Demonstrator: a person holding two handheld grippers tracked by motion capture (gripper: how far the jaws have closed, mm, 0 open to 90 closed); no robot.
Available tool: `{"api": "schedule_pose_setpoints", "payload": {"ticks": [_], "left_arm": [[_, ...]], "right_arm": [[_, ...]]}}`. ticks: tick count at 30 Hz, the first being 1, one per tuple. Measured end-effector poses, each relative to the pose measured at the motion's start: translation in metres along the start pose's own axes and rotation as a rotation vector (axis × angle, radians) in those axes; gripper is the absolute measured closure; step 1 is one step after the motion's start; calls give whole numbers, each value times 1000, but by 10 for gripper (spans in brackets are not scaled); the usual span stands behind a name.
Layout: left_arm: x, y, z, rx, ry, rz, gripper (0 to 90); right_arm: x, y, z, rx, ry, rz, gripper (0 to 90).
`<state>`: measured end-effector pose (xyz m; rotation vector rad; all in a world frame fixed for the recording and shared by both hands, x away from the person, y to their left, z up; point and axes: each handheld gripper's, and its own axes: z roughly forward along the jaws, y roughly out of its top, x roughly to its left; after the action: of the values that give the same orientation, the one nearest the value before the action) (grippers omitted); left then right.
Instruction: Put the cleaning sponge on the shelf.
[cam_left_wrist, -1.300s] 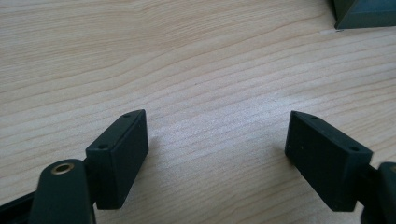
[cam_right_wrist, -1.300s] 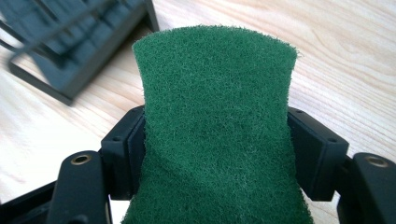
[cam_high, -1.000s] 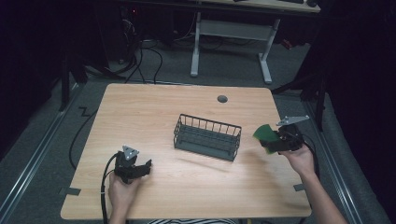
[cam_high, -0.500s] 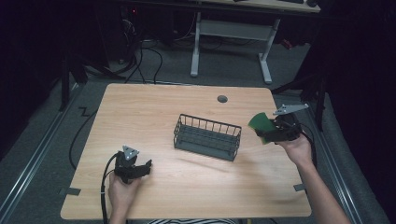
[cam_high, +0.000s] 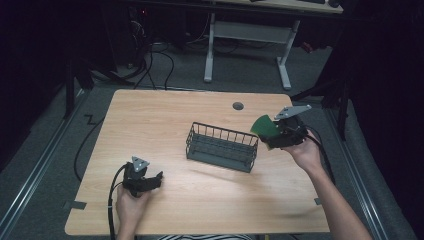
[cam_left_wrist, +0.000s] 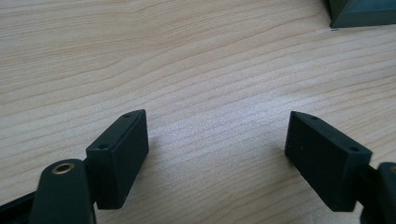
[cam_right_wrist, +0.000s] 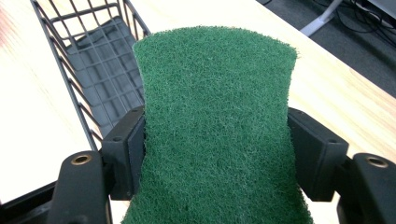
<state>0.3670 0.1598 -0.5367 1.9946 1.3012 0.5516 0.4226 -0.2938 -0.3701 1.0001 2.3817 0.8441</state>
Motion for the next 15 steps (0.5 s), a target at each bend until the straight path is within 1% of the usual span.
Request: {"api": "schedule_pose_setpoints", "payload": {"ticks": [1, 4, 5, 6, 11, 15], "left_arm": [[0, 0, 0, 0, 0, 0, 220], [0, 0, 0, 0, 0, 0, 220], [0, 0, 0, 0, 0, 0, 220], [0, 0, 0, 0, 0, 0, 220], [0, 0, 0, 0, 0, 1, 220], [0, 0, 0, 0, -1, 1, 220]], "right_arm": [[1, 3, 1, 2, 3, -4, 300], [8, 12, 7, 11, 8, -41, 301], [10, 15, 9, 11, 16, -52, 300], [13, 18, 13, 20, 14, -64, 300], [16, 25, 28, 47, 26, -83, 300], [20, 30, 37, 53, 37, -99, 299]]}}
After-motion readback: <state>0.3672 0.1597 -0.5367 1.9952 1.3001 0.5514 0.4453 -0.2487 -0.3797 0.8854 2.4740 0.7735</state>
